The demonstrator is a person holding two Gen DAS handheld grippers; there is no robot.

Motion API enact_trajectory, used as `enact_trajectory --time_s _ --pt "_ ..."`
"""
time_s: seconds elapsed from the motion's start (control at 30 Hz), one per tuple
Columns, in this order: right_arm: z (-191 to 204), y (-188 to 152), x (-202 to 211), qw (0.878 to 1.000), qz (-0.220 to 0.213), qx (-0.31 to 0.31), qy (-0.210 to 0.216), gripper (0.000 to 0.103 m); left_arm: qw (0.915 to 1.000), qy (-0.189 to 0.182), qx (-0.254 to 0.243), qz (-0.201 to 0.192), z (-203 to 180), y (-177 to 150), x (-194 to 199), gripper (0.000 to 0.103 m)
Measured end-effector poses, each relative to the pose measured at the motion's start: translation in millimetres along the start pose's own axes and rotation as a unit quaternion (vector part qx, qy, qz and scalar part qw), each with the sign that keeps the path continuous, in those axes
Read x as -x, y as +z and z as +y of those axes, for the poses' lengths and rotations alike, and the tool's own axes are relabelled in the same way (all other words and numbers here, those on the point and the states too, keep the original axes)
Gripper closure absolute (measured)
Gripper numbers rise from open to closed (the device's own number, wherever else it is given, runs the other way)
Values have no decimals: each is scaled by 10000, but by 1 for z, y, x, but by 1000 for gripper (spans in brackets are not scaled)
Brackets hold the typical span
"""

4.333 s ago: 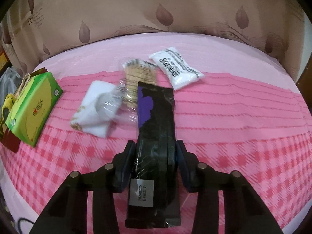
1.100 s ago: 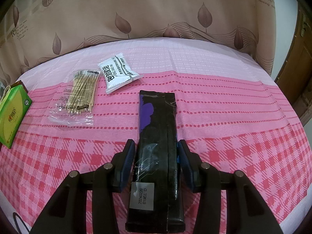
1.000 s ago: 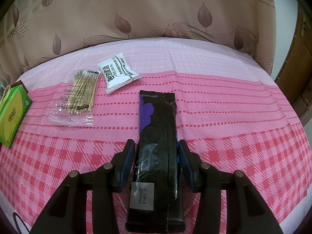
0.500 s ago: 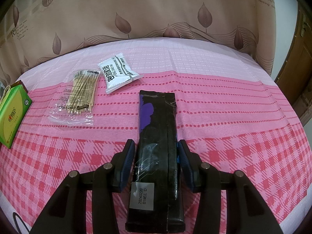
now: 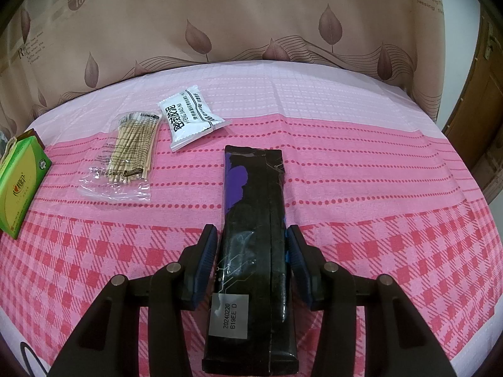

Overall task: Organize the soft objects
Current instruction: 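Carry the white cloth pad with the left gripper over the gold tin, then open the left gripper to drop the cloth pad into the tin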

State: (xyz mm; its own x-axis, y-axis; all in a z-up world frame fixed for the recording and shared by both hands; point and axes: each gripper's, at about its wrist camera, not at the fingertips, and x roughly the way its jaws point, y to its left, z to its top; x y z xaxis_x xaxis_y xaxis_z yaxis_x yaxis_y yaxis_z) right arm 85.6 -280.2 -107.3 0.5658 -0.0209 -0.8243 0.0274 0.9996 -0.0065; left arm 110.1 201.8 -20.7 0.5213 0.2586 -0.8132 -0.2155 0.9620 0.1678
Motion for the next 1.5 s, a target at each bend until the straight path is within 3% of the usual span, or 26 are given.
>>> enact_trajectory --time_s 0.43,0.6,1.03,1.5 --pt "0 0 0 10000 0 4 -5 59 9991 -12 192 369 16 6 -53 79" --pt "0 0 0 10000 0 7 -3 59 9987 8 169 478 15 8 -65 73" --pt "0 -1 0 10000 0 -1 -14 59 9990 -249 155 345 19 -4 -35 61" --pt "-2 -1 0 10000 0 35 -47 59 9986 -477 199 123 19 -38 -3 59"
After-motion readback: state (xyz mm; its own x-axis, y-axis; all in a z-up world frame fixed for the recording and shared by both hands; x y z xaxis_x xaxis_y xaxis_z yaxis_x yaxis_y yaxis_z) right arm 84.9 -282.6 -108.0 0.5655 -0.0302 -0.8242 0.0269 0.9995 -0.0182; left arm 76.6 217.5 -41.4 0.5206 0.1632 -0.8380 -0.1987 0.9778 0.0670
